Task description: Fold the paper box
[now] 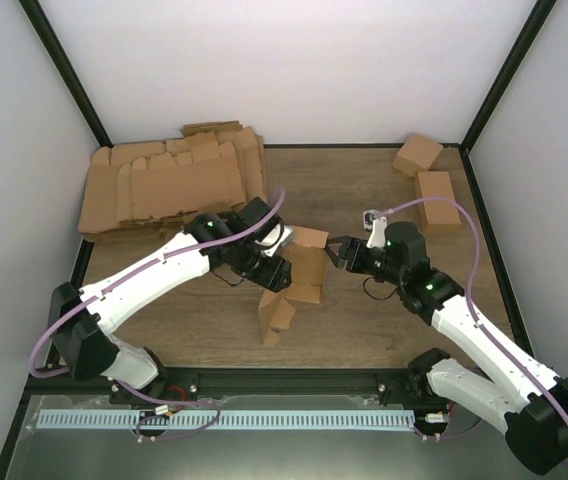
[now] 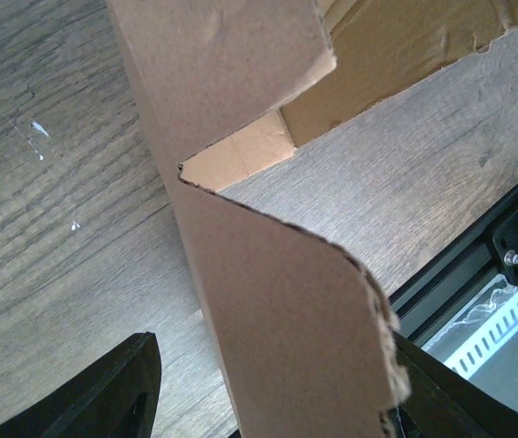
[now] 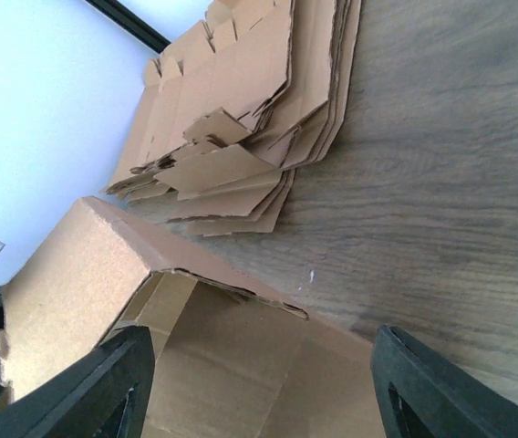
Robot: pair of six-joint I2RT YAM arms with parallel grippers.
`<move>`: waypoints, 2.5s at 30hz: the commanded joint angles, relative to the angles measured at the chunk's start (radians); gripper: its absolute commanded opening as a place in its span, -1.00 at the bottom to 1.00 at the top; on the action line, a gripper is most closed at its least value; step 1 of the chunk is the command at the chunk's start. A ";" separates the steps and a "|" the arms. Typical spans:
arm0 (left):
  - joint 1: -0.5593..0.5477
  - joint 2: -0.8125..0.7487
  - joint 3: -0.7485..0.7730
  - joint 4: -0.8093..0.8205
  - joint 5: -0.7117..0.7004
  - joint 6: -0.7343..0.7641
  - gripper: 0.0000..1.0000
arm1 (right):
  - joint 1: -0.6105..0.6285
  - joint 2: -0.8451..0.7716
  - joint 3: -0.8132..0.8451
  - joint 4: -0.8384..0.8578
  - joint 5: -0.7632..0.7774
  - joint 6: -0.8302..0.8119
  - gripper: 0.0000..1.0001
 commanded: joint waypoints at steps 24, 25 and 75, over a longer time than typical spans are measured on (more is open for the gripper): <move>0.105 -0.321 -0.053 0.226 -0.043 -0.176 0.63 | -0.005 0.015 -0.056 0.066 -0.095 -0.006 0.18; 0.130 -0.348 -0.066 0.234 -0.043 -0.179 0.65 | -0.005 0.016 -0.057 0.068 -0.097 -0.008 0.18; 0.385 -0.045 -0.388 0.822 0.696 -0.258 0.38 | -0.004 0.074 -0.051 0.090 -0.148 -0.033 0.08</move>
